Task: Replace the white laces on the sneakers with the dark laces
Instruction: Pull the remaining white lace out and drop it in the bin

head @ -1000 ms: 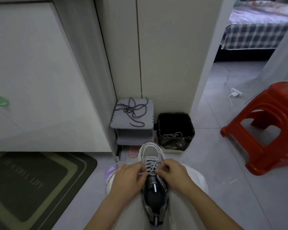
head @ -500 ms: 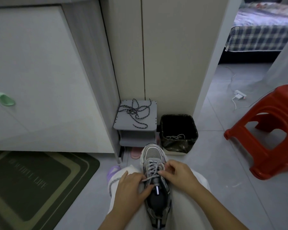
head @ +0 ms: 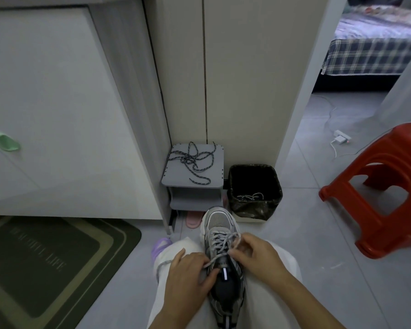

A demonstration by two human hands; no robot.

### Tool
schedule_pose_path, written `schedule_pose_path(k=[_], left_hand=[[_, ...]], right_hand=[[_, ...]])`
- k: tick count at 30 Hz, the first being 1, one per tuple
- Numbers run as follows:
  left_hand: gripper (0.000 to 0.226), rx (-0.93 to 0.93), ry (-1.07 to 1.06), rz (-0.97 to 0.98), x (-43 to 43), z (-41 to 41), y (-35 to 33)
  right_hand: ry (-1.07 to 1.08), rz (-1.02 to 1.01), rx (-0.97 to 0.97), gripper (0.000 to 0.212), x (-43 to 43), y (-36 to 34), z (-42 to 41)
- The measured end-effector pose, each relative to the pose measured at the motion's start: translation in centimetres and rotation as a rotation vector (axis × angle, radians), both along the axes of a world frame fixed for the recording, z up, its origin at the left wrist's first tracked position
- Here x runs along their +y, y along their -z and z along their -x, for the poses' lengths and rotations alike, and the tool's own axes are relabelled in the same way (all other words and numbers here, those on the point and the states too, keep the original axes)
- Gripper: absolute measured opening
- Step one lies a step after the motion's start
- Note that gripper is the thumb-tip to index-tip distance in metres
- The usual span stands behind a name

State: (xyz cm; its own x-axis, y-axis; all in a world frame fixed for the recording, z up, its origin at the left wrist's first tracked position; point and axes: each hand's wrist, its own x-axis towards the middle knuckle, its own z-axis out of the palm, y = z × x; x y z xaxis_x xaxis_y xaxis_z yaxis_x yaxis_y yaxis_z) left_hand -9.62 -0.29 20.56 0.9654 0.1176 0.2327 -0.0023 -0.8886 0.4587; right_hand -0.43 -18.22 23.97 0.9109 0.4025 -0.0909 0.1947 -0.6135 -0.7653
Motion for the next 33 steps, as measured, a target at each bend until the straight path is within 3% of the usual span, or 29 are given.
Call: schedule_pose_path(k=[4,8,14,19,22,25,27,31,33], left_hand=[[0.017,-0.018,-0.004,0.0,0.0,0.0,0.2],[0.016,-0.023,0.003,0.003,0.1,0.0,0.4],[0.016,-0.048,0.012,-0.007,0.1,0.0,0.3],[0.017,-0.048,0.008,-0.003,0.0,0.1,0.2],[0.017,-0.05,0.003,-0.003,0.0,0.1,0.4],[0.017,-0.054,0.002,-0.005,0.0,0.0,0.6],[0.017,-0.06,0.0,-0.004,0.0,0.0,0.6],[0.016,-0.072,0.0,-0.008,0.1,0.1,0.4],[0.016,-0.082,-0.001,0.002,0.1,0.1,0.5]], right_hand=[[0.016,0.027,-0.031,0.022,0.0,0.5,-0.3],[0.219,-0.312,0.101,0.019,0.2,0.1,0.0],[0.04,0.035,-0.097,0.013,0.4,1.0,0.3],[0.28,-0.18,-0.041,0.018,0.3,1.3,0.3],[0.183,-0.098,-0.058,0.015,0.3,1.1,0.4],[0.066,0.018,-0.169,0.026,0.3,1.7,0.5],[0.117,0.016,-0.159,0.02,0.5,1.6,0.5],[0.316,-0.185,-0.053,0.017,0.3,1.6,0.3],[0.254,-0.159,-0.053,0.014,0.3,1.3,0.3]])
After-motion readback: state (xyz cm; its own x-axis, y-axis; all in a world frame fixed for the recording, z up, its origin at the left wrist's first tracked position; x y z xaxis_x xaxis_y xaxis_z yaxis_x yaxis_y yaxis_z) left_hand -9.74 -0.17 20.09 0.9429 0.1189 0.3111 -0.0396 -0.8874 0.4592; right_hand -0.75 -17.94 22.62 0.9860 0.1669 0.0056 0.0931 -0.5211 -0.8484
